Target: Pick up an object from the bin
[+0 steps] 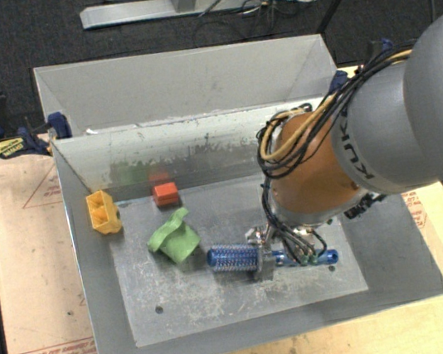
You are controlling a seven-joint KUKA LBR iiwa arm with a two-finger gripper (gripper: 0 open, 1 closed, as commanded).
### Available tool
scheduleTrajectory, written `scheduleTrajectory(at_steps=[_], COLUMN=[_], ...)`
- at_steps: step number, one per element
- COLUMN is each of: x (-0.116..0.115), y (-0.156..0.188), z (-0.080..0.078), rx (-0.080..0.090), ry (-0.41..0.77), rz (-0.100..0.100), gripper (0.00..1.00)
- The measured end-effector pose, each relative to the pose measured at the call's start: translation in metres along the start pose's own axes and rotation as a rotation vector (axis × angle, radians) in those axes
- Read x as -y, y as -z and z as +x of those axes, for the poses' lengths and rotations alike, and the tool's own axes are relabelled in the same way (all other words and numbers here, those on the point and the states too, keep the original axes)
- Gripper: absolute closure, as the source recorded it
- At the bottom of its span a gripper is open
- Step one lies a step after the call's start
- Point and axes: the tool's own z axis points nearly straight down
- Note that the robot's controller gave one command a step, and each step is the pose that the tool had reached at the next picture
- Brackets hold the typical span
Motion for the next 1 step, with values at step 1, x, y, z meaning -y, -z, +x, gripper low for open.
scheduleTrajectory(at_steps=[1], x=[-0.0044], y=[0.1559], z=[-0.0001], rx=[0.010], ry=[0.032], rz=[0.000], gripper=[1.00])
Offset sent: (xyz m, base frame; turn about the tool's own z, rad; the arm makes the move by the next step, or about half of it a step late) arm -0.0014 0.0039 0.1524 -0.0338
